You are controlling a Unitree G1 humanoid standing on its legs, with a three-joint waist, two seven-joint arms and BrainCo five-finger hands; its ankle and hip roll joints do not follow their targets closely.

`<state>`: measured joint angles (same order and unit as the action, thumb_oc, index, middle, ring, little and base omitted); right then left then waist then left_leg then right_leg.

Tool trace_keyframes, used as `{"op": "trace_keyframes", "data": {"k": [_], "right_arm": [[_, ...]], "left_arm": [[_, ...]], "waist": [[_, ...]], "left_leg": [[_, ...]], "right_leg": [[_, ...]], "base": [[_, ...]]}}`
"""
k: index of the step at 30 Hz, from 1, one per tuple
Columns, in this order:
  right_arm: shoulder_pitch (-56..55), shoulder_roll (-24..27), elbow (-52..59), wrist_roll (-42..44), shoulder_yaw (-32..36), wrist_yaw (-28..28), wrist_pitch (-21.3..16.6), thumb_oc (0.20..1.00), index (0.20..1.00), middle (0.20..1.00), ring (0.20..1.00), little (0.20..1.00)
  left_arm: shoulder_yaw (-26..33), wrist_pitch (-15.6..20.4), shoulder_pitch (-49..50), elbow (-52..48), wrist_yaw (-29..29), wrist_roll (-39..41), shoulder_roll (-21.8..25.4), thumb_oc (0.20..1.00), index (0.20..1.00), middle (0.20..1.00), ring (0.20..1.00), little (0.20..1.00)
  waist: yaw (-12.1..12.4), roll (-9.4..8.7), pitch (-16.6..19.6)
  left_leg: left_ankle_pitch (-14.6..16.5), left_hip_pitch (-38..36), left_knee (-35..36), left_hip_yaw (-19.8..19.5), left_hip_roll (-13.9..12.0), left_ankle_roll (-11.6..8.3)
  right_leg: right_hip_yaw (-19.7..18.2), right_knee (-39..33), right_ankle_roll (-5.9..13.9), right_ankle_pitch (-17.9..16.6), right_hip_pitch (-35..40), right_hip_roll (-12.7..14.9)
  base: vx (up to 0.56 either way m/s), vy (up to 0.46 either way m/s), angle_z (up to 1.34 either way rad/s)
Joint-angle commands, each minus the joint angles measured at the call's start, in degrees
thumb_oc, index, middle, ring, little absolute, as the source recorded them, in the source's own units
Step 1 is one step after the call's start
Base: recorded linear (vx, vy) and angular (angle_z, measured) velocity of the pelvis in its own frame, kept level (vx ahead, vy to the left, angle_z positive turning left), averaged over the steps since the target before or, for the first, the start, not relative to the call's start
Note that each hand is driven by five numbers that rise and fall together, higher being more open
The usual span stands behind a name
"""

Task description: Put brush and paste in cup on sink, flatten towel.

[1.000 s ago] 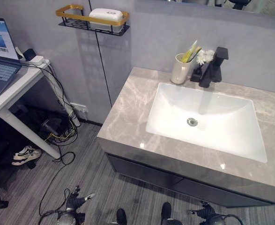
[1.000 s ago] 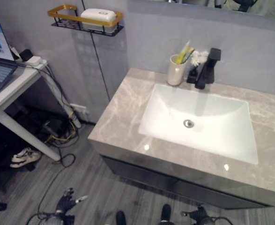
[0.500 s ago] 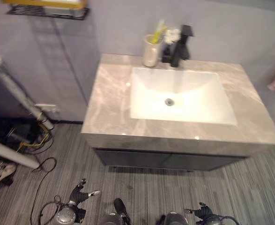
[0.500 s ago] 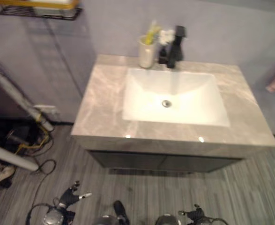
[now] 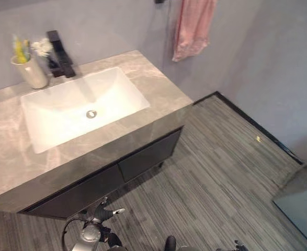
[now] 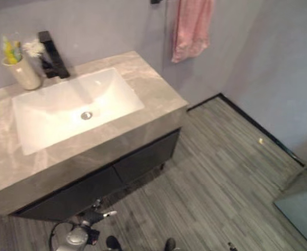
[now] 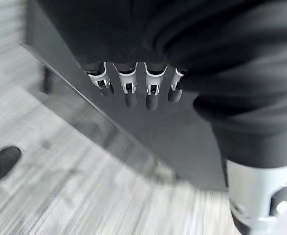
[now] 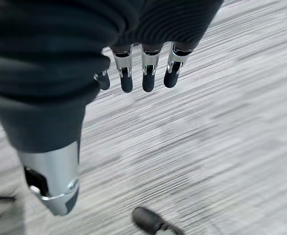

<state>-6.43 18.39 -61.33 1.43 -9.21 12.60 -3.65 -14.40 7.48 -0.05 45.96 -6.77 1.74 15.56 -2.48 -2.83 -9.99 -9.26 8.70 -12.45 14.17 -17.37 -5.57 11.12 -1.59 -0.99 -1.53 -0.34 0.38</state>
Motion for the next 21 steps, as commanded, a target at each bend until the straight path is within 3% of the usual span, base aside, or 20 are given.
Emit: {"op": "trace_keyframes", "data": {"k": [1, 2, 3, 5, 6, 10, 12, 15, 16, 17, 18, 19, 20, 21], "right_arm": [[5.4, 2.9, 1.5, 1.3, 0.1, 1.9, -1.9, 1.0, 1.0, 1.0, 1.0, 1.0], [5.9, 3.1, 1.9, 1.5, 0.0, 1.9, -2.1, 1.0, 1.0, 1.0, 1.0, 1.0], [7.5, 4.9, 3.7, -1.1, -1.2, 2.5, -2.0, 1.0, 1.0, 1.0, 1.0, 1.0], [7.5, 4.9, 3.7, -1.1, -1.2, 2.5, -2.0, 1.0, 1.0, 1.0, 1.0, 1.0], [8.5, 6.2, 5.9, -2.6, -1.3, 3.2, -1.9, 1.0, 1.0, 1.0, 1.0, 1.0], [9.2, 5.8, 6.9, -0.9, -0.1, 3.2, -2.0, 1.0, 1.0, 1.0, 1.0, 1.0], [9.4, 5.7, 9.5, 0.1, 1.2, 3.9, -2.2, 1.0, 1.0, 1.0, 1.0, 1.0], [9.5, 5.1, 11.4, -0.9, -0.2, 3.1, -2.0, 1.0, 1.0, 1.0, 1.0, 1.0], [10.3, 4.4, 13.1, -3.2, -2.1, 3.0, -1.6, 1.0, 1.0, 1.0, 1.0, 1.0], [10.9, 3.9, 13.8, -4.3, -3.2, 2.8, -1.6, 1.0, 1.0, 1.0, 1.0, 1.0], [10.9, 3.9, 13.8, -4.3, -3.2, 2.8, -1.6, 1.0, 1.0, 1.0, 1.0, 1.0], [11.5, 3.1, 15.3, -6.4, -5.2, 2.1, -1.4, 1.0, 1.0, 1.0, 1.0, 1.0], [11.4, 3.1, 15.3, -6.4, -5.3, 2.1, -1.3, 1.0, 1.0, 1.0, 1.0, 1.0], [12.0, 2.5, 15.6, -7.7, -6.8, 1.6, -1.3, 1.0, 1.0, 1.0, 1.0, 1.0]], "left_arm": [[-2.3, 1.7, -2.9, -0.8, -2.8, 0.5, -0.3, 1.0, 1.0, 1.0, 1.0, 1.0], [-2.3, 1.7, -3.5, -0.2, -3.1, 1.1, -0.6, 1.0, 1.0, 1.0, 1.0, 1.0], [-0.9, 2.0, -3.4, -0.4, -3.6, 3.0, -0.1, 1.0, 1.0, 1.0, 1.0, 1.0], [-0.9, 2.0, -3.3, -0.5, -3.6, 3.0, -0.1, 1.0, 1.0, 1.0, 1.0, 1.0], [-0.5, 2.0, -3.4, -0.9, -3.9, 3.3, 0.4, 1.0, 1.0, 1.0, 1.0, 1.0], [-0.7, 1.6, -3.7, 0.9, -4.1, 1.9, 0.6, 1.0, 1.0, 1.0, 1.0, 1.0], [-1.9, 1.4, -4.5, 0.9, -4.6, -0.3, 1.0, 1.0, 1.0, 1.0, 1.0, 1.0], [-1.8, 1.4, -4.8, -0.5, -5.0, -1.1, 1.6, 1.0, 1.0, 1.0, 1.0, 1.0], [-1.5, 1.4, -5.0, -0.7, -5.6, -0.9, 2.1, 1.0, 1.0, 1.0, 1.0, 1.0], [-1.1, 1.3, -5.2, -0.7, -6.0, -0.8, 2.7, 1.0, 1.0, 1.0, 1.0, 1.0], [-1.1, 1.3, -5.2, -0.7, -6.0, -0.8, 2.7, 1.0, 1.0, 1.0, 1.0, 1.0], [-0.4, 0.9, -4.9, -1.5, -5.8, -1.5, 3.0, 1.0, 1.0, 1.0, 1.0, 1.0], [-0.3, 0.8, -4.8, -1.6, -5.8, -1.5, 3.0, 1.0, 1.0, 1.0, 1.0, 1.0], [0.8, 0.7, -4.3, -1.7, -6.2, -1.8, 3.7, 1.0, 1.0, 1.0, 1.0, 1.0]], "waist": [[2.4, 0.86, -6.0], [2.5, 0.85, -6.2], [3.4, 0.98, -6.3], [3.5, 0.94, -6.4], [4.3, 1.43, -6.5], [3.4, 1.71, -6.1], [2.0, 2.09, -5.6], [2.2, 2.41, -5.2], [2.9, 2.32, -5.4], [4.7, 2.36, -5.8], [4.7, 2.36, -5.8], [7.3, 2.45, -4.9], [7.0, 2.47, -4.9], [7.4, 1.2, -4.6]], "left_leg": [[1.1, 6.3, 7.2, -11.0, 12.8, 2.26], [1.8, 7.1, 6.3, -14.0, 14.3, 2.67], [2.8, 8.0, 6.2, -19.5, 18.6, 3.95], [2.9, 7.9, 6.2, -19.3, 18.6, 3.98], [2.3, 8.6, 7.2, -21.9, 20.5, 4.41], [3.6, 5.9, 8.7, -19.0, 19.7, 5.27], [5.2, 4.9, 8.7, -15.6, 19.7, 5.96], [6.0, 3.1, 9.7, -12.2, 19.7, 6.77], [6.2, 2.1, 10.8, -10.3, 19.3, 7.11], [6.4, 1.4, 11.3, -8.6, 18.2, 6.88], [6.4, 1.4, 11.3, -8.6, 18.2, 6.88], [6.8, 0.8, 11.7, -5.1, 16.2, 5.94], [6.7, 0.8, 11.8, -5.4, 16.3, 5.94], [7.6, -1.3, 11.8, -1.4, 15.8, 6.26]], "right_leg": [[-5.5, -1.3, 4.32, 1.3, 2.7, 1.5], [-7.5, -1.6, 4.39, 0.7, 2.3, 1.1], [-13.0, -1.7, 4.52, -0.4, 1.1, 0.1], [-13.1, -1.7, 4.54, -0.3, 1.2, 0.1], [-16.3, -0.4, 4.65, -0.2, 0.1, -0.7], [-19.4, 0.3, 5.45, 0.1, -0.4, -0.5], [-21.0, 0.8, 6.59, 0.2, -1.6, 1.0], [-23.0, 2.2, 8.06, -0.1, -2.9, 1.9], [-21.6, 4.4, 8.79, -0.7, -4.6, 2.5], [-14.0, 6.3, 8.9, -0.3, -5.7, 4.7], [-14.0, 6.3, 8.9, -0.3, -5.7, 4.7], [4.2, 7.3, 8.1, 0.0, -4.5, 10.3], [4.5, 7.2, 8.12, 0.1, -4.3, 10.3], [9.7, 9.8, 8.11, 0.0, -4.5, 10.8]], "base": [[-0.05, -0.111, -1.24], [0.0, -0.035, -1.27], [0.01, 0.007, -1.14], [0.04, 0.052, -1.64], [0.08, 0.124, -1.71], [0.05, 0.171, -1.08], [0.03, 0.3, -0.63], [0.02, 0.284, -0.67], [-0.05, 0.229, -1.16], [-0.06, 0.146, -0.97], [-0.11, 0.089, -0.78], [-0.06, 0.036, -1.09], [-0.06, 0.143, -1.23], [0.01, 0.122, -1.09]]}}
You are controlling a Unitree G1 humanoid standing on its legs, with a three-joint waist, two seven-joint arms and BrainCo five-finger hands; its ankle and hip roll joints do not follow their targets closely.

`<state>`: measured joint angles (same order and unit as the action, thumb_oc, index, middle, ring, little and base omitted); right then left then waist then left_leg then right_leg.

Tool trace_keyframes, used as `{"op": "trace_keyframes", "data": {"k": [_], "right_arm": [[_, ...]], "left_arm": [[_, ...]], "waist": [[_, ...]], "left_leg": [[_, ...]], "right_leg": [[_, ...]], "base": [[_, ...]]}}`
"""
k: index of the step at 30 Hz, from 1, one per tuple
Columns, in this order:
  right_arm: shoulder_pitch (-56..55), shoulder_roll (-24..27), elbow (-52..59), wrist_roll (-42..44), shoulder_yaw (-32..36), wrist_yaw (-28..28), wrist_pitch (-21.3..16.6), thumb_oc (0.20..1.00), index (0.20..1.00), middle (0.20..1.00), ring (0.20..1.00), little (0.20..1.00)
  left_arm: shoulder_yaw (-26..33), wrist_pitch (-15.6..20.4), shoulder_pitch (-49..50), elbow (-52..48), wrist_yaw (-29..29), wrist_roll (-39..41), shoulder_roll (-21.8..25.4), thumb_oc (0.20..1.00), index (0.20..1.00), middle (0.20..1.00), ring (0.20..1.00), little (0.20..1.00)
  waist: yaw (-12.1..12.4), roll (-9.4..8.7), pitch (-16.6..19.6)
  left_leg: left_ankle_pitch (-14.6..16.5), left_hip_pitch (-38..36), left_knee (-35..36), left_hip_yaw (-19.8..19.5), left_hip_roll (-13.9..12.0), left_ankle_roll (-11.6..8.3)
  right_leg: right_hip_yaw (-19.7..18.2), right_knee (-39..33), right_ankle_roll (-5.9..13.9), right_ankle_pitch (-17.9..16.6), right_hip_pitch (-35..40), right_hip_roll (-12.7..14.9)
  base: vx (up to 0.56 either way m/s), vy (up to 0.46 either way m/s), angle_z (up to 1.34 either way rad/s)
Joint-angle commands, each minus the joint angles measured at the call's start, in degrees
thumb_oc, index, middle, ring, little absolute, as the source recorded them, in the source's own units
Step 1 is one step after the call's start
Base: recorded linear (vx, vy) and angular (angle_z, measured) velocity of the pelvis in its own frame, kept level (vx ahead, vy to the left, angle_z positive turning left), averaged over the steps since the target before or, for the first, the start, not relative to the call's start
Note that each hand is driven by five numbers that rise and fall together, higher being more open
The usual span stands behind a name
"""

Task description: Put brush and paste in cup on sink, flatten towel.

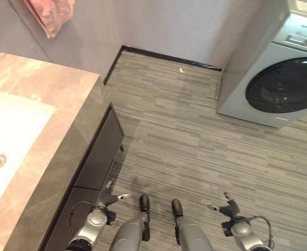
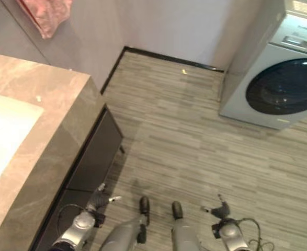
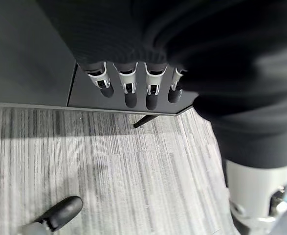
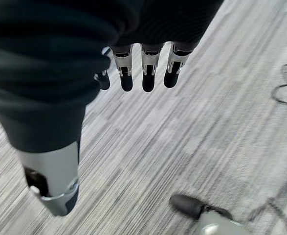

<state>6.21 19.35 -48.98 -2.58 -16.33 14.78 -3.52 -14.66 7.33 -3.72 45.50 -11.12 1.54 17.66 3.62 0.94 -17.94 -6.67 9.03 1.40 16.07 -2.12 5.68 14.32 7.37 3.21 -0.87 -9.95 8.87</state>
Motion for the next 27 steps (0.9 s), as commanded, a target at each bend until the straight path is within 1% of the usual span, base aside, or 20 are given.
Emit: {"op": "trace_keyframes", "data": {"k": [1, 2, 3, 4, 5, 7, 10, 14, 17, 20, 24, 25, 26, 27], "right_arm": [[-0.6, 1.4, 3.7, -3.8, 0.2, -0.8, -1.5, 1.0, 1.0, 1.0, 1.0, 1.0], [-0.6, 1.4, 3.8, -3.8, 0.2, -0.8, -1.5, 1.0, 1.0, 1.0, 1.0, 1.0], [-1.0, 1.4, 3.7, -4.0, -0.1, -1.1, -1.5, 1.0, 1.0, 1.0, 1.0, 1.0], [-2.2, 1.9, 4.0, -4.0, -0.1, -1.3, -1.3, 1.0, 1.0, 1.0, 1.0, 1.0], [-2.9, 2.0, 4.7, -3.9, 0.0, -1.5, -1.3, 1.0, 1.0, 1.0, 1.0, 1.0], [-4.0, 2.5, 4.9, -3.1, 0.8, -1.8, -1.4, 1.0, 1.0, 1.0, 1.0, 1.0], [-4.7, 2.6, 3.3, -0.3, 2.3, -1.9, -1.5, 1.0, 1.0, 1.0, 1.0, 1.0], [-5.0, 2.4, 3.2, 1.8, 3.0, -2.4, -1.7, 1.0, 1.0, 1.0, 1.0, 1.0], [-5.3, 1.8, 2.2, 5.5, 4.5, -2.7, -2.1, 1.0, 1.0, 1.0, 1.0, 1.0], [-5.6, 0.4, 1.4, 12.7, 7.4, -3.6, -3.2, 1.0, 1.0, 1.0, 1.0, 1.0], [-5.4, 0.2, 1.4, 12.9, 8.2, -3.4, -3.3, 1.0, 1.0, 1.0, 1.0, 1.0], [-5.4, 0.3, 1.8, 12.7, 8.3, -3.4, -3.1, 1.0, 1.0, 1.0, 1.0, 1.0], [-5.1, 0.2, 2.1, 12.7, 8.4, -3.5, -3.0, 1.0, 1.0, 1.0, 1.0, 1.0], [-4.8, 0.1, 2.3, 12.4, 8.3, -3.4, -3.0, 1.0, 1.0, 1.0, 1.0, 1.0]], "left_arm": [[1.5, 0.7, -0.2, -1.3, -1.8, -1.5, 1.7, 1.0, 1.0, 1.0, 1.0, 1.0], [1.5, 0.7, -0.2, -1.3, -1.8, -1.5, 1.7, 1.0, 1.0, 1.0, 1.0, 1.0], [1.4, 0.9, 0.0, -1.6, -1.6, -1.0, 1.8, 1.0, 1.0, 1.0, 1.0, 1.0], [0.5, 0.7, -0.4, -1.0, -0.9, -1.8, 1.3, 1.0, 1.0, 1.0, 1.0, 1.0], [0.4, 0.6, -0.3, -0.9, -0.8, -2.1, 1.2, 1.0, 1.0, 1.0, 1.0, 1.0], [0.0, 0.4, 0.1, -0.6, -0.7, -2.5, 0.5, 1.0, 1.0, 1.0, 1.0, 1.0], [-1.2, 0.3, -0.2, -1.4, -0.1, -2.5, -0.3, 1.0, 1.0, 1.0, 1.0, 1.0], [-1.7, 0.1, -0.7, -0.9, 0.4, -2.5, -1.0, 1.0, 1.0, 1.0, 1.0, 1.0], [-1.7, 0.1, -1.3, 0.4, 0.5, -1.4, -1.8, 1.0, 1.0, 1.0, 1.0, 1.0], [-1.6, 0.2, -1.2, -0.1, 0.9, 0.5, -1.8, 1.0, 1.0, 1.0, 1.0, 1.0], [-1.3, 0.2, -1.0, -0.5, 1.0, 0.6, -1.3, 1.0, 1.0, 1.0, 1.0, 1.0], [-1.2, 0.1, -0.9, -0.6, 1.0, 0.5, -1.2, 1.0, 1.0, 1.0, 1.0, 1.0], [-1.1, 0.0, -0.9, -0.4, 0.9, 0.5, -1.1, 1.0, 1.0, 1.0, 1.0, 1.0], [-0.9, -0.1, -0.8, -0.3, 1.0, 0.3, -0.7, 1.0, 1.0, 1.0, 1.0, 1.0]], "waist": [[1.1, -3.12, 3.6], [1.2, -3.15, 3.6], [0.5, -3.53, 3.8], [-0.4, -3.78, 4.1], [-0.5, -3.88, 4.2], [-0.8, -3.86, 4.5], [-1.5, -3.28, 4.3], [-2.1, -2.97, 4.1], [-2.5, -2.57, 5.2], [-2.3, -2.3, 6.0], [-1.8, -2.22, 6.3], [-1.7, -2.12, 6.3], [-1.7, -2.01, 6.0], [-1.7, -1.72, 5.4]], "left_leg": [[5.3, -2.3, -2.1, -2.4, 0.7, -4.68], [5.3, -2.3, -2.1, -2.3, 0.7, -4.67], [5.4, -2.5, -2.5, -1.8, 0.9, -4.59], [6.0, -2.4, -4.0, -2.5, 1.4, -4.61], [6.2, -2.5, -4.4, -2.6, 1.4, -4.64], [7.0, -3.1, -5.2, -2.3, 1.4, -4.73], [7.8, -3.2, -7.2, -2.5, 1.1, -5.22], [8.1, -3.2, -8.7, -2.7, 0.8, -5.78], [8.5, -4.1, -8.1, -2.6, 0.9, -6.13], [9.3, -4.8, -7.9, -1.9, 1.2, -5.94], [10.1, -5.0, -7.6, -2.0, 1.9, -5.24], [10.3, -5.3, -7.4, -2.0, 2.1, -4.87], [10.4, -5.7, -7.0, -2.1, 2.3, -4.41], [10.4, -6.7, -5.7, -2.5, 2.5, -3.42]], "right_leg": [[5.5, 1.5, 3.92, -0.6, 4.4, 1.4], [5.3, 1.6, 3.92, -0.6, 4.4, 1.4], [2.4, 0.4, 3.53, -0.6, 3.7, -0.4], [0.1, -1.9, 2.55, -0.2, 5.1, -1.7], [-0.1, -2.4, 2.15, 0.0, 5.5, -2.1], [0.7, -2.9, 2.01, 0.1, 6.5, -2.2], [0.7, -2.5, 1.66, 0.6, 7.0, -2.3], [0.3, -3.2, 1.43, 0.5, 8.0, -2.5], [-0.1, -5.5, 1.83, 0.0, 9.7, -2.6], [-0.5, -6.1, 2.32, 0.2, 10.9, -2.0], [0.1, -4.0, 2.75, 1.4, 10.7, -1.1], [0.0, -2.4, 2.85, 1.5, 10.2, -0.8], [-0.4, -0.1, 3.17, 1.4, 9.1, -0.4], [-0.9, 6.1, 4.6, -0.3, 5.7, 0.4]], "base": [[0.01, 0.124, -0.91], [0.01, 0.046, -1.02], [0.04, 0.019, -1.16], [0.05, 0.0, -0.95], [0.06, -0.043, -0.3], [0.04, -0.056, 0.21], [0.02, -0.058, -0.05], [0.03, -0.05, 0.0], [0.09, -0.015, -0.01], [0.15, 0.068, -0.02], [0.08, 0.087, -0.02], [0.03, 0.086, 0.01], [0.07, 0.183, -0.01], [0.07, 0.189, -0.02]]}}
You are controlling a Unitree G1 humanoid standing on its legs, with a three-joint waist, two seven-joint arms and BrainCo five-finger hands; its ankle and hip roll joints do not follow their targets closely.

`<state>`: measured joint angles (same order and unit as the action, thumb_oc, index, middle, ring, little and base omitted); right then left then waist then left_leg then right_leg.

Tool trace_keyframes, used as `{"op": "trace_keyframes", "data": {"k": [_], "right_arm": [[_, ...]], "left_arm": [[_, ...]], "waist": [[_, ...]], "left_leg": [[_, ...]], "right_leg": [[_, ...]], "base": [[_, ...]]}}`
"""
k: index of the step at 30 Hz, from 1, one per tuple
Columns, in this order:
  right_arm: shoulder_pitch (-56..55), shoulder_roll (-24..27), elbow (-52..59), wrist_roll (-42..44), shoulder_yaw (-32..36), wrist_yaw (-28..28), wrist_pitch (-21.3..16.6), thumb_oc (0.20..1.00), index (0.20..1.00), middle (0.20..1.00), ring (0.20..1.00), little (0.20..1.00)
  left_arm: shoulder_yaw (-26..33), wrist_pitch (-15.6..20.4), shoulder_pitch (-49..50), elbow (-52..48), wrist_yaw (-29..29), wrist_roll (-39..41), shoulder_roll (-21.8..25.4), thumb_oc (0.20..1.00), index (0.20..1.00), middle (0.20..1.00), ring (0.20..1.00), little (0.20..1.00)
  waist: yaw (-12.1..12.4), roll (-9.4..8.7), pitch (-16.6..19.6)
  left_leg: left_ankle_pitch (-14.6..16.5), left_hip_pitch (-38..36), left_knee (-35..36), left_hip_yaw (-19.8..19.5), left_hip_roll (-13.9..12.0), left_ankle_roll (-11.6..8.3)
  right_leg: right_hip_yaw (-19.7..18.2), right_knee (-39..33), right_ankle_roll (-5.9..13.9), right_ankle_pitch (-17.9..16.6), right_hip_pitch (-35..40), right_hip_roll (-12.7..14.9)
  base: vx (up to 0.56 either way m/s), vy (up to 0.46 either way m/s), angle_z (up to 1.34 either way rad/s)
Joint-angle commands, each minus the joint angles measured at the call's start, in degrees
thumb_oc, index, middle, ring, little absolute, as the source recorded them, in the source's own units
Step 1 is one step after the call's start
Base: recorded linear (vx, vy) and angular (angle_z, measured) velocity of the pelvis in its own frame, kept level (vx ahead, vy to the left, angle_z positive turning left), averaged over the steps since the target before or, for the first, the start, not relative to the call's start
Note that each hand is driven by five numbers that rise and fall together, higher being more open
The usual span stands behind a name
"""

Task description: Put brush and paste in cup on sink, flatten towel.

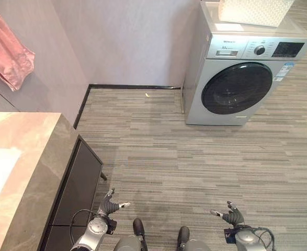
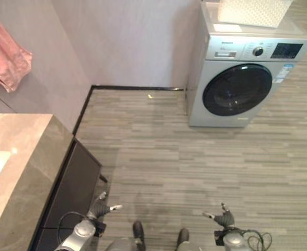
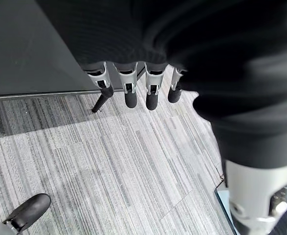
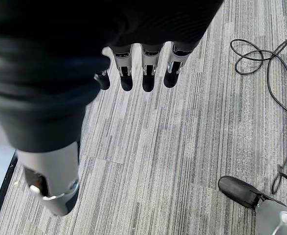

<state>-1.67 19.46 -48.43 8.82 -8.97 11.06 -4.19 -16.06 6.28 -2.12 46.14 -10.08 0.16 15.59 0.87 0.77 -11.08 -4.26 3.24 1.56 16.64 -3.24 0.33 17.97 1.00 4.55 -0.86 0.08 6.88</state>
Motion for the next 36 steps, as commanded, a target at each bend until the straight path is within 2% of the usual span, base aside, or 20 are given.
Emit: {"op": "trace_keyframes", "data": {"k": [1, 3, 6, 7, 8, 9, 10, 11, 13, 18, 21, 23, 24, 25, 26, 28, 31, 32, 34, 36], "right_arm": [[3.2, -0.2, 2.4, 1.0, 0.7, 0.4, -2.3, 1.0, 1.0, 1.0, 1.0, 1.0], [3.3, -0.7, 6.4, 1.8, 0.4, -0.2, -2.6, 1.0, 1.0, 1.0, 1.0, 1.0], [3.0, -0.9, 7.9, 2.6, 0.5, -0.1, -3.0, 1.0, 1.0, 1.0, 1.0, 1.0], [2.8, -0.8, 9.3, 2.6, 0.4, -0.2, -3.3, 1.0, 1.0, 1.0, 1.0, 1.0], [2.3, -0.7, 12.7, 2.9, 0.1, -0.4, -3.8, 1.0, 1.0, 1.0, 1.0, 1.0], [2.2, -0.7, 12.8, 2.9, 0.1, -0.4, -3.7, 1.0, 1.0, 1.0, 1.0, 1.0], [2.5, -0.5, 12.8, 2.8, -0.3, 0.0, -4.2, 1.0, 1.0, 1.0, 1.0, 1.0], [2.5, -0.5, 12.9, 2.8, -0.3, 0.0, -4.2, 1.0, 1.0, 1.0, 1.0, 1.0], [2.5, -1.0, 13.1, 1.8, -0.9, 0.2, -3.9, 1.0, 1.0, 1.0, 1.0, 1.0], [1.3, -0.7, 12.9, 0.5, -0.7, -0.3, -3.3, 1.0, 1.0, 1.0, 1.0, 1.0], [-0.2, 0.9, 13.9, -3.4, -1.4, -0.2, -2.6, 1.0, 1.0, 1.0, 1.0, 1.0], [-0.8, 1.3, 14.8, -3.7, -1.5, -0.4, -2.7, 1.0, 1.0, 1.0, 1.0, 1.0], [-0.9, 1.9, 14.8, -3.9, -1.7, -0.8, -2.8, 1.0, 1.0, 1.0, 1.0, 1.0], [-1.2, 2.6, 14.5, -4.2, -1.7, -0.5, -3.0, 1.0, 1.0, 1.0, 1.0, 1.0], [-1.2, 3.2, 14.7, -4.1, -1.3, -0.3, -3.0, 1.0, 1.0, 1.0, 1.0, 1.0], [-1.8, 3.6, 14.9, -3.7, -0.7, 0.1, -3.0, 1.0, 1.0, 1.0, 1.0, 1.0], [-3.0, 4.5, 15.7, -4.3, 0.7, 0.7, -2.4, 1.0, 1.0, 1.0, 1.0, 1.0], [-4.0, 4.7, 16.1, -4.3, 1.6, 0.9, -2.4, 1.0, 1.0, 1.0, 1.0, 1.0], [-4.5, 5.0, 17.2, -4.5, 2.0, 0.8, -2.4, 1.0, 1.0, 1.0, 1.0, 1.0], [-5.0, 5.7, 18.6, -6.3, 1.6, 0.3, -2.6, 1.0, 1.0, 1.0, 1.0, 1.0]], "left_arm": [[0.8, 0.9, -2.2, -0.9, 0.0, 1.6, 1.5, 1.0, 1.0, 1.0, 1.0, 1.0], [1.5, 0.9, -2.1, -0.6, -0.3, 2.0, 1.9, 1.0, 1.0, 1.0, 1.0, 1.0], [1.4, 0.9, -2.1, -0.7, -0.5, 1.8, 2.2, 1.0, 1.0, 1.0, 1.0, 1.0], [1.1, 0.8, -2.4, -0.5, -0.6, 1.0, 2.4, 1.0, 1.0, 1.0, 1.0, 1.0], [1.5, 0.8, -2.7, -0.2, -0.8, 0.5, 2.7, 1.0, 1.0, 1.0, 1.0, 1.0], [1.4, 0.8, -2.7, -0.2, -0.8, 0.5, 2.7, 1.0, 1.0, 1.0, 1.0, 1.0], [1.5, 0.9, -3.9, 1.7, -1.4, -0.1, 2.3, 1.0, 1.0, 1.0, 1.0, 1.0], [1.6, 1.0, -4.0, 1.8, -1.4, -0.1, 2.3, 1.0, 1.0, 1.0, 1.0, 1.0], [2.1, 1.2, -5.0, 3.8, -1.8, -0.8, 2.1, 1.0, 1.0, 1.0, 1.0, 1.0], [2.1, 1.3, -4.4, 4.8, -2.0, -1.3, 2.2, 1.0, 1.0, 1.0, 1.0, 1.0], [1.1, 0.6, -4.2, 8.2, -2.3, -3.2, 1.1, 1.0, 1.0, 1.0, 1.0, 1.0], [0.9, 0.7, -4.1, 8.5, -2.4, -3.3, 1.0, 1.0, 1.0, 1.0, 1.0, 1.0], [0.8, 0.5, -4.1, 8.9, -2.4, -3.4, 0.9, 1.0, 1.0, 1.0, 1.0, 1.0], [0.1, 0.2, -4.8, 9.4, -2.1, -3.9, 0.9, 1.0, 1.0, 1.0, 1.0, 1.0], [0.1, 0.1, -5.3, 9.1, -2.3, -3.8, 1.0, 1.0, 1.0, 1.0, 1.0, 1.0], [0.6, -0.2, -5.8, 9.1, -2.8, -2.9, 1.2, 1.0, 1.0, 1.0, 1.0, 1.0], [1.3, -0.1, -7.1, 8.8, -3.4, -1.8, 0.7, 1.0, 1.0, 1.0, 1.0, 1.0], [1.4, -0.1, -6.9, 8.5, -3.3, -1.8, 0.7, 1.0, 1.0, 1.0, 1.0, 1.0], [1.4, -0.2, -7.0, 7.9, -3.3, -2.0, 0.9, 1.0, 1.0, 1.0, 1.0, 1.0], [1.7, -0.2, -6.8, 8.6, -3.2, -3.4, 1.1, 1.0, 1.0, 1.0, 1.0, 1.0]], "waist": [[0.8, -1.5, -1.9], [0.2, -1.06, -3.0], [-0.5, -1.1, -3.1], [-1.0, -1.24, -3.2], [-1.2, -1.57, -3.1], [-1.3, -1.48, -3.2], [-2.3, -1.86, -3.3], [-2.3, -1.75, -3.3], [-3.8, -1.69, -3.4], [-5.8, -1.78, -2.1], [-7.1, -0.04, 0.5], [-7.4, -0.04, 0.8], [-7.3, 0.15, 1.0], [-6.7, -0.91, 0.5], [-6.5, -1.86, 0.0], [-6.3, -2.94, -0.7], [-5.0, -3.82, -2.0], [-4.7, -3.56, -1.9], [-4.1, -3.76, -2.0], [-2.3, -3.41, -2.1]], "left_leg": [[7.9, -1.4, -5.1, -3.0, 3.8, 2.33], [7.6, -2.7, -3.5, -2.4, 3.5, 2.92], [7.8, -3.8, -2.3, -2.2, 3.8, 3.03], [8.0, -4.4, -1.7, -2.4, 4.2, 2.81], [8.7, -5.3, -1.2, -2.1, 4.7, 2.32], [8.7, -5.4, -1.2, -2.2, 4.6, 2.29], [10.2, -6.6, -1.5, -2.8, 4.9, 1.27], [10.3, -6.6, -1.6, -2.8, 4.7, 1.25], [12.6, -10.5, -1.6, -4.1, 3.8, -0.39], [13.9, -15.8, -1.6, -7.2, 2.9, -1.72], [9.2, -17.4, -4.5, -10.1, -1.9, -4.24], [7.3, -16.5, -6.3, -10.7, -2.5, -4.61], [3.9, -14.9, -10.5, -10.8, -3.8, -5.48], [-2.3, -9.7, -19.8, -10.0, -5.9, -5.67], [-3.8, -7.4, -25.5, -8.4, -7.3, -5.62], [-4.1, -5.4, -29.4, -4.4, -9.5, -5.37], [-0.3, 1.8, -26.9, 3.0, -10.7, -5.63], [0.9, 3.8, -24.1, 5.0, -11.4, -7.03], [0.6, 6.7, -20.0, 5.9, -10.4, -6.85], [-5.2, 9.1, -7.7, 3.9, -8.2, -6.48]], "right_leg": [[-5.0, 15.3, 4.22, -2.1, -5.9, 2.8], [-4.8, 20.2, 4.82, -3.9, -9.2, 2.7], [-4.6, 20.2, 4.73, -3.8, -11.5, 1.6], [-5.1, 17.3, 4.07, -2.9, -12.7, 0.2], [-4.2, 11.1, 3.5, -3.4, -13.3, 1.4], [-4.1, 10.8, 3.48, -3.5, -13.1, 1.3], [-5.1, 3.2, 4.26, -7.0, -15.8, 2.8], [-5.0, 3.0, 4.28, -7.1, -15.6, 2.7], [-7.0, -3.0, 6.03, -11.0, -19.2, 4.6], [-8.0, -2.7, 6.33, -12.9, -18.1, 4.1], [-8.3, 0.7, 3.6, -11.1, -16.2, -0.5], [-8.1, 0.9, 2.82, -10.5, -15.6, -1.3], [-7.5, 0.9, 1.77, -9.5, -14.6, -2.6], [-6.2, -0.1, -0.27, -7.3, -11.1, -3.5], [-5.2, -0.3, -1.54, -6.0, -9.4, -3.6], [-4.2, -1.0, -2.97, -4.0, -6.3, -4.2], [-2.9, -2.3, -2.25, -2.3, -2.1, -3.0], [-2.7, -2.3, -1.52, -0.7, -0.7, -3.0], [-2.6, -2.2, -1.25, 0.0, 0.1, -2.8], [-2.6, -2.8, -0.82, 0.4, 2.5, -3.5]], "base": [[0.07, 0.188, -0.18], [0.07, 0.143, -0.14], [0.12, 0.063, -0.07], [0.22, 0.015, -0.06], [0.22, 0.015, 0.1], [0.34, -0.043, 0.2], [0.2, -0.045, 0.17], [0.34, -0.08, 0.07], [0.48, -0.115, 0.14], [0.44, -0.15, 0.28], [0.46, -0.314, 0.89], [0.23, -0.215, 0.16], [0.27, -0.368, 0.2], [0.38, -0.516, 0.2], [0.4, -0.518, 0.16], [0.3, -0.317, 0.25], [0.28, -0.143, 0.18], [0.34, -0.05, 0.43], [0.24, 0.009, 0.47], [0.3, 0.095, 0.07]]}}
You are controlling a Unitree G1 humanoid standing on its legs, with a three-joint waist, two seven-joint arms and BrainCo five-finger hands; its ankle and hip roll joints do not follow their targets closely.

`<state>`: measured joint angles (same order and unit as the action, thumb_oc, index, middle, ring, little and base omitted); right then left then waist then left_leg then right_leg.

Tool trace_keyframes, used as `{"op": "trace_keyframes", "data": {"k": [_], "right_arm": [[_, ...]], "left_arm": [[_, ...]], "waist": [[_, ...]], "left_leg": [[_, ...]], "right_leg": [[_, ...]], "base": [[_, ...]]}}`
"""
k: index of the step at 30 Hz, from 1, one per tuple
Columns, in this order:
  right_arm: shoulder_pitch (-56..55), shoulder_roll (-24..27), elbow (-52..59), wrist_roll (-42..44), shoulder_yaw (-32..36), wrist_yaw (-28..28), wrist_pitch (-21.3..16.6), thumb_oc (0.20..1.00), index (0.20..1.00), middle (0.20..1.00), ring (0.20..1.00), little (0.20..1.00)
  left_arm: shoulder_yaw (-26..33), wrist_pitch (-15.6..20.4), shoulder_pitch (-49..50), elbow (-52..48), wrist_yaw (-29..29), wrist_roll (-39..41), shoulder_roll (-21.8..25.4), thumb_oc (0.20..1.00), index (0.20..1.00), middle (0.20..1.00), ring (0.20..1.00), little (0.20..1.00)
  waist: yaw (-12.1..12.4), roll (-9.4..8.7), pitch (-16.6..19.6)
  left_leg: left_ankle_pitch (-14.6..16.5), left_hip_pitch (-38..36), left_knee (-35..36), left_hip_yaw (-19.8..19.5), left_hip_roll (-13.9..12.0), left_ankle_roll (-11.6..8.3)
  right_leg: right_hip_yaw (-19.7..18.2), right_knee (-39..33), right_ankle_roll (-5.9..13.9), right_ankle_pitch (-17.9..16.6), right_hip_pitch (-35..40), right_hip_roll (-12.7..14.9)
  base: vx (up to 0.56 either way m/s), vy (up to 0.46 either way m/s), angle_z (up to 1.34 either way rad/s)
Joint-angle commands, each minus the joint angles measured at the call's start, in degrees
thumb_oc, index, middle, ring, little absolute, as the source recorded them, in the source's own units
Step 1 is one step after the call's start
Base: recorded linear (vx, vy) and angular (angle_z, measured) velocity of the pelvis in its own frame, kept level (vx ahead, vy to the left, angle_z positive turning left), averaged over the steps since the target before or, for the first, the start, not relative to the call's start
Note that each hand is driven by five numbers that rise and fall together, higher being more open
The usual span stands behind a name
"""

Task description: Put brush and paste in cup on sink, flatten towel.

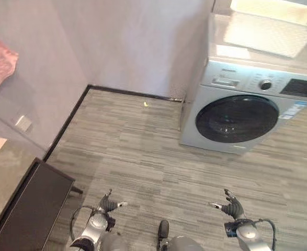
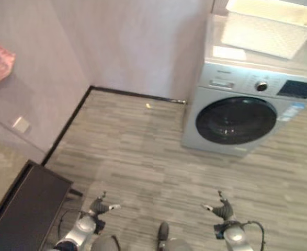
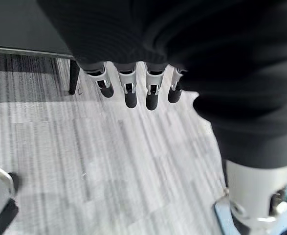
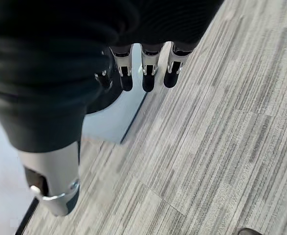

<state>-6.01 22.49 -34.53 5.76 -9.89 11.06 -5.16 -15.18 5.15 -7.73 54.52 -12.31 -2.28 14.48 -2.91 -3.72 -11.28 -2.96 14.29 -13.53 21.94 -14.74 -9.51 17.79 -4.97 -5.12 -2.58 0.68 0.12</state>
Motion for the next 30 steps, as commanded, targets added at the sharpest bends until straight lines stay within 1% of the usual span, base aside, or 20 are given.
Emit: {"op": "trace_keyframes", "data": {"k": [1, 3, 6, 7, 10, 13, 14, 15, 17, 18, 19, 20, 21, 23, 24, 25, 26, 28, 29, 30], "right_arm": [[-1.2, 2.8, 5.3, -3.9, 2.4, 0.2, -1.8, 1.0, 1.0, 1.0, 1.0, 1.0], [-1.7, 3.0, 6.1, -4.4, 2.1, -0.2, -2.1, 1.0, 1.0, 1.0, 1.0, 1.0], [-2.2, 3.0, 7.7, -4.9, 1.1, -1.7, -2.2, 1.0, 1.0, 1.0, 1.0, 1.0], [-2.2, 2.7, 8.4, -5.6, 0.5, -2.0, -2.2, 1.0, 1.0, 1.0, 1.0, 1.0], [-1.8, 1.5, 7.3, -6.4, -0.5, -2.0, -1.5, 1.0, 1.0, 1.0, 1.0, 1.0], [-1.6, -0.5, 5.9, -5.8, -0.8, -2.2, -1.0, 1.0, 1.0, 1.0, 1.0, 1.0], [-1.6, -0.5, 5.9, -5.8, -0.8, -2.2, -1.0, 1.0, 1.0, 1.0, 1.0, 1.0], [-1.4, -1.1, 5.9, -5.7, -1.0, -2.6, -1.0, 1.0, 1.0, 1.0, 1.0, 1.0], [-0.3, -2.2, 6.0, -6.2, -2.2, -2.7, -0.8, 1.0, 1.0, 1.0, 1.0, 1.0], [0.1, -2.2, 6.0, -6.2, -2.4, -2.8, -0.6, 1.0, 1.0, 1.0, 1.0, 1.0], [0.1, -2.2, 6.0, -6.2, -2.4, -2.8, -0.6, 1.0, 1.0, 1.0, 1.0, 1.0], [1.4, -2.4, 6.2, -6.0, -3.0, -2.8, -0.8, 1.0, 1.0, 1.0, 1.0, 1.0], [2.2, -2.5, 6.7, -6.0, -3.3, -2.7, -0.7, 1.0, 1.0, 1.0, 1.0, 1.0], [2.6, -2.6, 6.8, -6.1, -3.6, -2.5, -0.9, 1.0, 1.0, 1.0, 1.0, 1.0], [2.7, -2.2, 9.0, -6.2, -3.7, -2.4, -1.2, 1.0, 1.0, 1.0, 1.0, 1.0], [2.7, -2.0, 9.5, -6.4, -3.9, -2.4, -1.3, 1.0, 1.0, 1.0, 1.0, 1.0], [2.7, -1.9, 9.2, -6.6, -4.0, -2.2, -1.4, 1.0, 1.0, 1.0, 1.0, 1.0], [2.9, -1.9, 9.0, -7.0, -4.2, -1.9, -1.6, 1.0, 1.0, 1.0, 1.0, 1.0], [3.1, -2.0, 8.7, -7.1, -4.4, -1.9, -1.7, 1.0, 1.0, 1.0, 1.0, 1.0], [3.2, -1.9, 8.6, -7.5, -4.5, -1.7, -1.7, 1.0, 1.0, 1.0, 1.0, 1.0]], "left_arm": [[1.2, 1.0, -0.9, 0.7, -1.1, -1.1, 2.2, 1.0, 1.0, 1.0, 1.0, 1.0], [1.6, 1.1, -0.5, 1.4, -1.1, -1.4, 2.2, 1.0, 1.0, 1.0, 1.0, 1.0], [2.5, 1.2, 0.5, 1.1, -1.1, -1.4, 2.6, 1.0, 1.0, 1.0, 1.0, 1.0], [2.7, 1.1, 1.0, 0.5, -0.9, -1.8, 2.9, 1.0, 1.0, 1.0, 1.0, 1.0], [2.4, 1.0, 0.7, 0.6, -1.2, -1.7, 2.9, 1.0, 1.0, 1.0, 1.0, 1.0], [2.1, 1.1, 0.5, -0.1, -1.3, -1.3, 3.5, 1.0, 1.0, 1.0, 1.0, 1.0], [2.1, 1.1, 0.6, -0.1, -1.3, -1.3, 3.6, 1.0, 1.0, 1.0, 1.0, 1.0], [2.1, 1.1, 0.6, -0.4, -1.3, -1.2, 3.9, 1.0, 1.0, 1.0, 1.0, 1.0], [1.3, 1.1, 0.4, -1.5, -1.1, -0.7, 4.4, 1.0, 1.0, 1.0, 1.0, 1.0], [1.0, 1.1, 0.2, -2.1, -0.9, -0.7, 4.6, 1.0, 1.0, 1.0, 1.0, 1.0], [1.0, 1.0, 0.2, -2.1, -0.9, -0.7, 4.6, 1.0, 1.0, 1.0, 1.0, 1.0], [0.4, 1.2, 0.0, -2.4, -0.8, -1.3, 5.1, 1.0, 1.0, 1.0, 1.0, 1.0], [0.1, 1.1, -0.1, -2.5, -0.7, -1.7, 5.4, 1.0, 1.0, 1.0, 1.0, 1.0], [-0.3, 0.9, 0.0, -2.5, -0.7, -2.5, 5.5, 1.0, 1.0, 1.0, 1.0, 1.0], [-1.4, 0.8, -0.6, -2.6, -0.8, -3.7, 6.1, 1.0, 1.0, 1.0, 1.0, 1.0], [-1.4, 0.8, -1.0, -2.1, -1.0, -3.9, 6.1, 1.0, 1.0, 1.0, 1.0, 1.0], [-1.5, 0.8, -1.0, -1.5, -1.0, -4.0, 6.1, 1.0, 1.0, 1.0, 1.0, 1.0], [-1.5, 0.7, -1.1, -0.9, -1.2, -4.4, 6.0, 1.0, 1.0, 1.0, 1.0, 1.0], [-1.6, 0.8, -1.2, -0.3, -1.3, -4.9, 5.9, 1.0, 1.0, 1.0, 1.0, 1.0], [-2.0, 0.8, -1.3, -0.2, -1.5, -5.5, 5.8, 1.0, 1.0, 1.0, 1.0, 1.0]], "waist": [[1.8, 1.39, -1.8], [2.1, 1.6, -1.8], [2.4, 1.69, -1.3], [1.7, 1.7, -0.9], [2.5, 1.64, 0.5], [3.3, -0.22, 0.9], [3.4, -0.34, 0.9], [3.8, -1.19, 1.1], [5.1, -2.82, 1.8], [5.4, -2.98, 1.8], [5.4, -3.07, 1.8], [5.4, -2.95, 1.3], [5.5, -2.93, 1.1], [5.4, -2.73, 0.9], [3.0, -1.53, -0.1], [2.9, -0.73, -0.8], [2.7, -0.36, -1.0], [2.6, 0.38, -1.4], [2.3, 0.53, -1.6], [1.9, 0.71, -1.9]], "left_leg": [[-8.4, -2.1, 10.4, -1.8, 3.0, 2.92], [-10.9, -1.1, 16.4, -0.9, 1.4, 2.21], [-12.0, -0.7, 18.0, 1.8, -1.1, 0.83], [-11.7, -2.5, 17.8, 6.2, -2.1, 0.5], [-12.7, -3.0, 17.4, 6.5, -0.5, 1.58], [-10.1, -1.8, 12.7, 6.7, 0.7, 3.03], [-9.9, -1.7, 12.5, 6.7, 0.7, 3.07], [-8.3, -1.2, 10.8, 7.2, 1.4, 3.81], [-5.1, -0.6, 9.4, 6.7, 4.4, 6.05], [-4.1, -0.9, 9.7, 6.1, 5.8, 6.91], [-4.1, -0.9, 9.7, 6.2, 5.9, 7.04], [-2.6, -2.1, 10.8, 6.3, 7.8, 8.51], [-2.0, -3.0, 11.7, 6.7, 8.6, 9.34], [-1.1, -3.9, 12.2, 7.0, 9.6, 10.04], [-0.5, -7.1, 14.8, 4.5, 11.2, 10.68], [-1.1, -7.9, 15.4, 5.2, 11.0, 11.15], [0.3, -9.6, 15.8, 4.1, 11.8, 10.69], [1.0, -12.1, 16.7, 4.5, 11.8, 10.59], [1.5, -13.5, 17.1, 4.5, 12.0, 10.42], [2.2, -14.6, 17.6, 3.6, 12.4, 10.16]], "right_leg": [[-2.5, 3.0, 9.03, 2.5, 3.1, 3.2], [-2.7, 3.0, 9.54, 3.5, 4.7, 3.6], [-3.0, 3.2, 10.24, 5.3, 7.3, 4.0], [-2.7, 3.5, 10.77, 6.5, 8.4, 4.0], [-3.5, 3.8, 11.63, 7.5, 10.0, 5.6], [-3.5, 4.8, 12.38, 7.2, 11.4, 8.5], [-3.6, 4.8, 12.45, 7.2, 11.4, 8.6], [-3.2, 5.4, 13.24, 5.8, 11.7, 10.0], [-3.3, 9.0, 15.01, 1.2, 10.2, 13.1], [-3.5, 11.1, 15.23, -1.0, 9.5, 14.1], [-3.6, 11.2, 15.36, -1.0, 9.4, 14.3], [-3.2, 16.4, 15.52, -5.1, 6.7, 15.9], [-2.9, 19.4, 15.78, -6.3, 5.1, 16.5], [-2.7, 21.4, 16.06, -7.4, 4.4, 16.5], [-7.8, 24.6, 14.68, -3.5, -2.1, 10.6], [-6.0, 24.1, 13.55, -2.3, -4.3, 9.9], [-3.6, 23.3, 13.96, -0.4, -3.7, 11.0], [1.1, 21.5, 13.0, 1.6, -6.4, 10.4], [2.6, 19.7, 13.03, 2.0, -7.4, 10.3], [2.1, 17.6, 13.24, 2.1, -7.6, 9.4]], "base": [[0.34, 0.117, -0.43], [0.33, 0.139, -0.3], [0.34, 0.173, -0.09], [0.34, 0.214, -0.15], [0.31, 0.268, 0.05], [0.25, 0.243, -0.09], [0.19, 0.223, -0.16], [0.23, 0.302, 0.08], [0.27, 0.402, 0.25], [0.12, 0.224, 0.16], [0.15, 0.358, 0.31], [0.12, 0.355, 0.28], [0.17, 0.448, 0.25], [0.15, 0.25, 0.04], [0.19, 0.251, 0.07], [0.31, 0.321, 0.27], [0.2, 0.206, 0.54], [0.22, 0.157, 0.33], [0.25, 0.066, -0.03], [0.23, 0.049, 0.08]]}}
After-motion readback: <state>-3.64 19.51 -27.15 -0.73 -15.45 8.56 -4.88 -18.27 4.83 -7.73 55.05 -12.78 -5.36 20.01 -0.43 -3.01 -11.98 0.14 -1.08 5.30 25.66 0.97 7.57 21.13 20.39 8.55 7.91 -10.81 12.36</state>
